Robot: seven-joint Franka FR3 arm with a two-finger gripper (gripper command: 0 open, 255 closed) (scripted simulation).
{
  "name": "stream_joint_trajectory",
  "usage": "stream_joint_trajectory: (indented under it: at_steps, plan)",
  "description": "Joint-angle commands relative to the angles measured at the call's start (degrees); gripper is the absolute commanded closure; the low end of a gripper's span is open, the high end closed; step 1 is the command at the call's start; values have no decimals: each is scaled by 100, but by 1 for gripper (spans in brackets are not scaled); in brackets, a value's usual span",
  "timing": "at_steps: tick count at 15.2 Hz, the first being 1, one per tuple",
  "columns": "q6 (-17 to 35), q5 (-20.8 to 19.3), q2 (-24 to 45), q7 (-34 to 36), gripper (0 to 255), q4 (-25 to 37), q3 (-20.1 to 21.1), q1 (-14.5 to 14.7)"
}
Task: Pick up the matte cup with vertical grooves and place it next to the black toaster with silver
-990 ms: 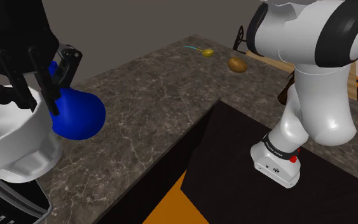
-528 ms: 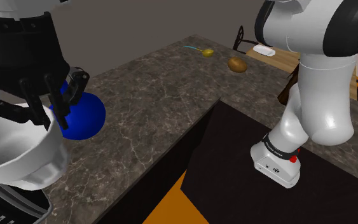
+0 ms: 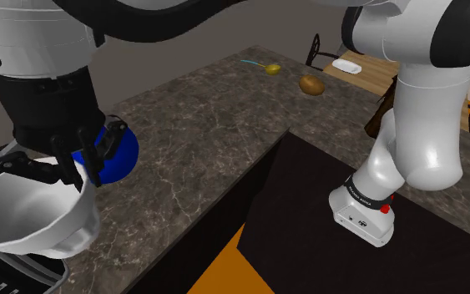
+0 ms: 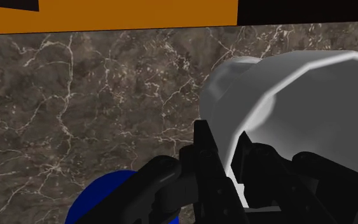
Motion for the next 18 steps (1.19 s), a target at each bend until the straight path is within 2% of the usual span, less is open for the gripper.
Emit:
stream_joint_trajectory:
  at_steps: [1, 18]
  plan:
    - [178, 12, -25, -5, 255, -197, 1, -37]
    - [1476, -21, 3, -28, 255, -1500, -55, -216]
